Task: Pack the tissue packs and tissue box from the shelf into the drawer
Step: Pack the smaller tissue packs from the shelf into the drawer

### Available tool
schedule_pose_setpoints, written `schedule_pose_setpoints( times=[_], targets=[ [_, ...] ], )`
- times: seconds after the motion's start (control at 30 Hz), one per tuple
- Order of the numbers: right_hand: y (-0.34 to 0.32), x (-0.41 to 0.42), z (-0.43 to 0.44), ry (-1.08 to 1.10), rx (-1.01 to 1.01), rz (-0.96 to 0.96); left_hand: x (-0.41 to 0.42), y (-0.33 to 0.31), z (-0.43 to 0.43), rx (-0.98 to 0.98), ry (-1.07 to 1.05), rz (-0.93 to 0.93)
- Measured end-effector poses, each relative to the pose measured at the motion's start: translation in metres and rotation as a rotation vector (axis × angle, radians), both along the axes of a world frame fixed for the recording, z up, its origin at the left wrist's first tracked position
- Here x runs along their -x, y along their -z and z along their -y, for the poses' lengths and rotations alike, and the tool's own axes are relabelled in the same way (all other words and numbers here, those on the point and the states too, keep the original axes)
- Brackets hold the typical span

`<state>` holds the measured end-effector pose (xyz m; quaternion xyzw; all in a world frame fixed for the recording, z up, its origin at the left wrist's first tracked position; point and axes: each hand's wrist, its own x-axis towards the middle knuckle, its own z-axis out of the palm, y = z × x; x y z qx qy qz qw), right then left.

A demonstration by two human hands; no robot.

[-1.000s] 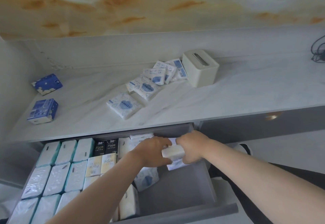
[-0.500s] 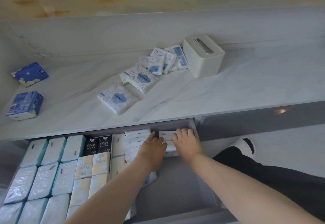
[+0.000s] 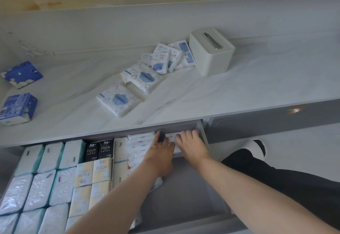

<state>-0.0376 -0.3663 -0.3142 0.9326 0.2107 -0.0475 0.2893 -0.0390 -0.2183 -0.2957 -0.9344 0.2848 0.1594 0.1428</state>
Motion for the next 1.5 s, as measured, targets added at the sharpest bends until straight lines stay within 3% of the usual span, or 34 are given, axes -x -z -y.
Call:
schedule_pose_setpoints(
  times=[0.3, 0.5, 0.67, 0.77, 0.93, 1.1, 1.2, 1.27, 1.4, 1.5],
  targets=[
    [-0.008, -0.005, -0.003, 0.091, -0.023, -0.081, 0.002, -0.006, -0.007, -0.048, 0.041, 0.011],
    [-0.043, -0.006, -0.004, 0.093, -0.286, -0.191, -0.004, -0.036, -0.020, 0.277, -0.034, 0.051],
    [-0.103, -0.004, -0.019, -0.072, -0.491, -0.083, -0.012, -0.081, -0.043, 0.506, -0.145, 0.166],
    [-0.130, -0.018, -0.031, -0.035, -0.578, -0.064, -0.023, -0.103, -0.062, 0.567, -0.217, 0.237],
    [-0.163, -0.052, -0.048, 0.066, -0.664, -0.151, -0.049, -0.121, -0.092, 0.442, -0.326, 0.276],
    [-0.160, -0.098, -0.068, 0.173, -0.757, -0.199, -0.076, -0.116, -0.123, 0.161, -0.334, 0.128],
    [-0.148, -0.124, -0.082, 0.208, -0.759, -0.181, -0.093, -0.106, -0.142, 0.204, -0.373, 0.076],
    [-0.139, -0.139, -0.091, 0.247, -0.772, -0.204, -0.103, -0.102, -0.149, 0.256, -0.414, 0.142],
    [-0.120, -0.161, -0.102, 0.353, -0.792, -0.228, -0.121, -0.102, -0.159, 0.140, -0.464, 0.233],
    [-0.112, -0.168, -0.112, 0.335, -0.699, -0.102, -0.131, -0.104, -0.166, 0.186, -0.583, 0.218]
  ],
)
